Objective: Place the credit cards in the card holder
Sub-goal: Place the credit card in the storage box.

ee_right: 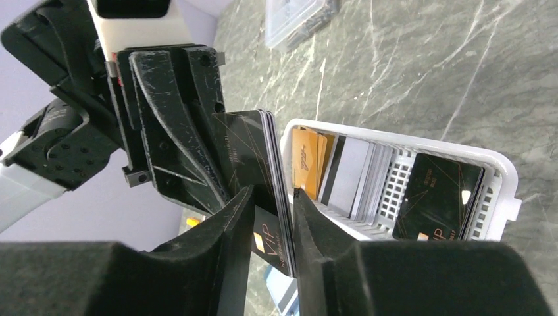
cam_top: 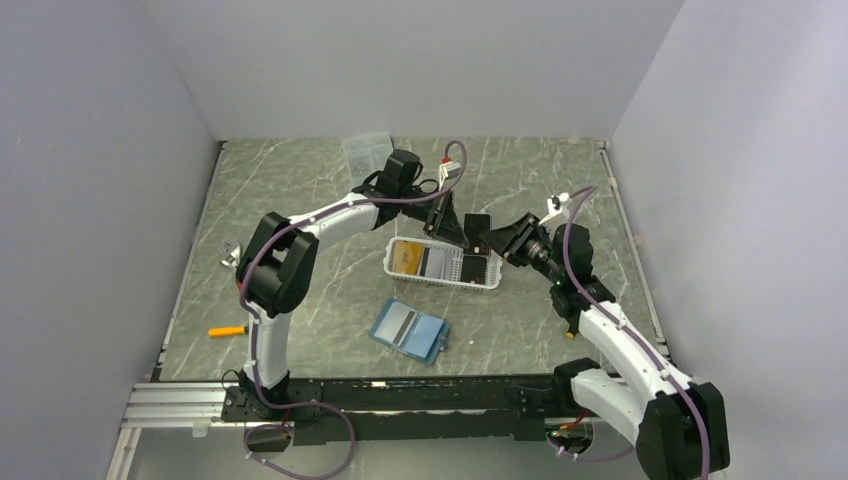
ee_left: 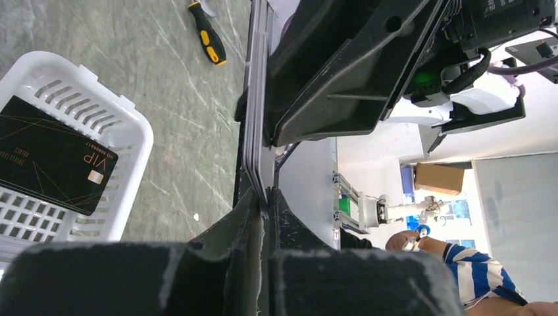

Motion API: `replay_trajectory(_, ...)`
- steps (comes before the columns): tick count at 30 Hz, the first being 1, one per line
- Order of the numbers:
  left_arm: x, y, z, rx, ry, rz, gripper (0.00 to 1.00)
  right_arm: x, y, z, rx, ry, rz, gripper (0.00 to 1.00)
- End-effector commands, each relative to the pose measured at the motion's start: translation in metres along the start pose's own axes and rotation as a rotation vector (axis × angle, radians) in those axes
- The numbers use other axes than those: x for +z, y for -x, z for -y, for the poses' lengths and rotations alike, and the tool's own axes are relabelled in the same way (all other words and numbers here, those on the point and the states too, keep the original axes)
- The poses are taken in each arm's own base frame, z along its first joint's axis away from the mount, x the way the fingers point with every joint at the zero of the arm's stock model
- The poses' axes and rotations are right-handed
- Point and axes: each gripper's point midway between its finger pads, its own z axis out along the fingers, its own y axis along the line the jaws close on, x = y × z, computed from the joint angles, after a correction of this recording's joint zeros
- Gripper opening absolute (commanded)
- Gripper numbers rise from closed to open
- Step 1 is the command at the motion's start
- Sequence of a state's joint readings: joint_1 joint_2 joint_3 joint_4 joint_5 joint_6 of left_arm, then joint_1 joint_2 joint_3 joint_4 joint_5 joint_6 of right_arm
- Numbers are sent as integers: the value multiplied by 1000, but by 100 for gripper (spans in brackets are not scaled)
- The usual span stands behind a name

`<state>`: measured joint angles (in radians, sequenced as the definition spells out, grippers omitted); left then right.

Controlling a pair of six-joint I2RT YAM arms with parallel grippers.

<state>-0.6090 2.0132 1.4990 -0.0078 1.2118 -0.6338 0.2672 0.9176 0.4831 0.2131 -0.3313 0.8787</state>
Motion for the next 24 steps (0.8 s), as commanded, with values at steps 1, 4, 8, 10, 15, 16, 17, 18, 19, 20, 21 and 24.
replay_trajectory(1, -1, 1, 34, 108, -79, -24, 8, 7, 3, -10, -47, 23, -47, 31)
replay_trajectory(4, -1, -3, 36, 105, -91, -28, 8, 9, 3, -17, -34, 67, -52, 32)
replay_trajectory(8, -2, -5, 40, 103, -114, -36, 9, 9, -4, -29, -17, 156, -76, 29)
replay_trajectory(10, -2, -7, 40, 94, -125, -41, 10, 8, -8, -34, -8, 195, -95, 28)
replay_trajectory(15, -1, -7, 35, 74, -128, -47, 11, 1, -13, -46, -2, 272, -111, 25)
replay_trajectory(16, -2, -7, 35, 73, -126, -46, 12, 0, -13, -47, -1, 278, -109, 25)
replay_trajectory(17, -1, -7, 34, 72, -125, -46, 12, -1, -12, -49, -2, 287, -105, 25)
replay_trajectory(18, -1, -8, 33, 70, -123, -47, 12, -3, -13, -50, -3, 298, -105, 26)
replay_trajectory(19, -1, -8, 32, 68, -120, -46, 12, -3, -13, -52, -2, 308, -103, 26)
replay_trajectory(20, -1, -8, 31, 66, -117, -45, 12, -3, -13, -54, 3, 320, -107, 26)
replay_trajectory(21, 0, -8, 31, 64, -115, -47, 13, -3, -13, -55, 7, 331, -112, 27)
replay_trajectory(24, 0, -10, 27, 57, -99, -53, 13, -4, -14, -60, 18, 361, -119, 26)
